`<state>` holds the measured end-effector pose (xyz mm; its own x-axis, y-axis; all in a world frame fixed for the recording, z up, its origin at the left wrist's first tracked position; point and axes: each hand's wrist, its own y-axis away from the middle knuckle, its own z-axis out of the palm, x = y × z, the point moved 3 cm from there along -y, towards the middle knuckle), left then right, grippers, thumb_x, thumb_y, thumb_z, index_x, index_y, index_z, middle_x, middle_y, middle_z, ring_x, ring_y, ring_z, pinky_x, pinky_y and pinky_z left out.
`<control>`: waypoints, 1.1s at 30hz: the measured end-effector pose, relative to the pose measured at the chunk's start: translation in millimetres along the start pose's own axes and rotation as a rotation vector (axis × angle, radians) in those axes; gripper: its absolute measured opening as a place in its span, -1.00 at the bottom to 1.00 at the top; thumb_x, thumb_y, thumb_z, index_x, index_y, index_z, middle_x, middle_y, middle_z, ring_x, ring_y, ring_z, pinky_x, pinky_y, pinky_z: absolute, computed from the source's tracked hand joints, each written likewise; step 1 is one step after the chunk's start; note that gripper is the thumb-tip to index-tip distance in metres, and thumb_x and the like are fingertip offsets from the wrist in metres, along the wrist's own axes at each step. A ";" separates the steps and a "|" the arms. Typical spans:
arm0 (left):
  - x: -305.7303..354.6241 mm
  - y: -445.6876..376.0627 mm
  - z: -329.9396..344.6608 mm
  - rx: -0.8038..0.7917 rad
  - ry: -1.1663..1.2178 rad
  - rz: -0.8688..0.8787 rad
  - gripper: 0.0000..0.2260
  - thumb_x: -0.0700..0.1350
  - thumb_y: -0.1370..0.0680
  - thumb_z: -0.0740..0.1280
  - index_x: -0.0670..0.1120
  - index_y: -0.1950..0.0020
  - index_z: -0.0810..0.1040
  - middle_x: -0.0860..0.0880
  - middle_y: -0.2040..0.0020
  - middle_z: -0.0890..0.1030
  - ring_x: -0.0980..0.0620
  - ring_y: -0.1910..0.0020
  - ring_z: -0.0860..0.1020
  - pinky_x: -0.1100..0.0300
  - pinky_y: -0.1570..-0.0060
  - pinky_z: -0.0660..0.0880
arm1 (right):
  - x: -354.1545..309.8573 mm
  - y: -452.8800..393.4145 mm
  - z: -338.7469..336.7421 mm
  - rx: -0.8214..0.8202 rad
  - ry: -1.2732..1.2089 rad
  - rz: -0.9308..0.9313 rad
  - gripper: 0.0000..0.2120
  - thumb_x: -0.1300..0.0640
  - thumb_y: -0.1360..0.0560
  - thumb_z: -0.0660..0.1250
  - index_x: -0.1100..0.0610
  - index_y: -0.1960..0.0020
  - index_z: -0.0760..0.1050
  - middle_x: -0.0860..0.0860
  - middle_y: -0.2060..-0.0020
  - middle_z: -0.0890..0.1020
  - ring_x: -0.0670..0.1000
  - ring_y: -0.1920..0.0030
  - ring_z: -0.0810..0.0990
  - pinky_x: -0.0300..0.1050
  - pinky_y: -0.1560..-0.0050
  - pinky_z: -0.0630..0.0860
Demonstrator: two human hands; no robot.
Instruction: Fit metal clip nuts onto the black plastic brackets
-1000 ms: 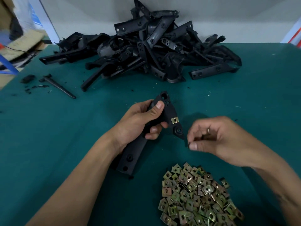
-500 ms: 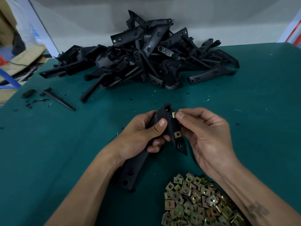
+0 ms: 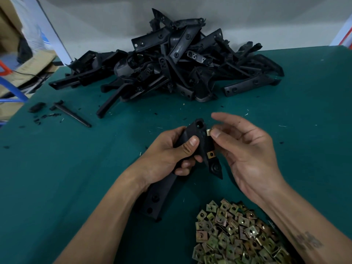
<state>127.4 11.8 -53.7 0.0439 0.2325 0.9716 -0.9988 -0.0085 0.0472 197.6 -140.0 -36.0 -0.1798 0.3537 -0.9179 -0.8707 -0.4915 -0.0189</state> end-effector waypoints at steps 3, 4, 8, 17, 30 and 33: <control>0.0 0.5 -0.1 -0.008 0.007 0.000 -0.82 -0.08 -0.61 0.27 -0.20 -0.02 0.44 -0.11 0.25 0.55 0.10 0.45 0.34 0.29 0.50 0.32 | -3.4 -4.8 -8.6 0.012 0.094 -0.024 -0.71 0.38 -0.55 0.33 0.07 0.02 0.75 0.06 0.16 0.66 -0.03 0.11 0.61 -0.24 -0.04 0.56; 0.1 0.6 -0.2 -0.010 0.007 0.003 -0.82 -0.08 -0.61 0.26 -0.20 -0.01 0.44 -0.11 0.24 0.55 0.10 0.45 0.34 0.29 0.50 0.32 | -4.0 -5.8 -10.4 0.023 0.110 -0.023 -0.67 0.40 -0.58 0.30 0.06 0.07 0.75 0.05 0.17 0.67 -0.03 0.12 0.62 -0.23 -0.03 0.57; 0.3 0.1 -1.0 -0.011 0.013 0.001 -0.81 -0.07 -0.61 0.26 -0.21 -0.03 0.44 -0.11 0.24 0.56 0.10 0.45 0.34 0.29 0.50 0.33 | -2.2 -7.7 -9.8 0.034 0.056 0.023 -0.75 0.42 -0.57 0.28 0.19 0.07 0.68 0.08 0.21 0.69 0.01 0.16 0.68 -0.19 0.03 0.63; -1.5 -0.8 -1.8 -0.033 0.038 0.013 -0.72 0.00 -0.54 0.34 -0.21 -0.03 0.46 -0.12 0.24 0.56 0.11 0.45 0.36 0.29 0.49 0.34 | 2.1 -3.6 -5.0 -0.005 0.089 0.012 -0.68 0.39 -0.61 0.25 0.11 -0.02 0.72 0.10 0.18 0.70 0.02 0.10 0.68 -0.14 -0.01 0.63; 0.0 0.3 -0.1 -0.038 0.028 0.005 -0.60 -0.01 -0.57 0.33 -0.34 -0.17 0.42 -0.11 0.23 0.57 0.10 0.43 0.36 0.30 0.48 0.35 | 1.7 -0.9 2.9 -0.030 -0.034 0.117 -0.83 0.28 -0.61 0.27 0.31 -0.15 0.57 0.22 0.09 0.73 0.10 0.21 0.73 -0.13 0.27 0.66; -1.0 -0.1 -1.3 -0.022 0.027 -0.007 -0.58 -0.02 -0.58 0.32 -0.38 -0.19 0.40 -0.11 0.23 0.56 0.10 0.43 0.35 0.30 0.48 0.34 | 1.5 -1.3 1.4 -0.027 -0.076 0.147 -0.82 0.28 -0.55 0.32 0.34 -0.09 0.59 0.26 0.08 0.72 0.13 0.19 0.73 -0.09 0.26 0.67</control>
<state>127.4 12.9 -55.0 0.0507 0.2589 0.9646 -0.9987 0.0147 0.0486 197.8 -137.7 -36.8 -0.3392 0.3351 -0.8790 -0.8198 -0.5636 0.1015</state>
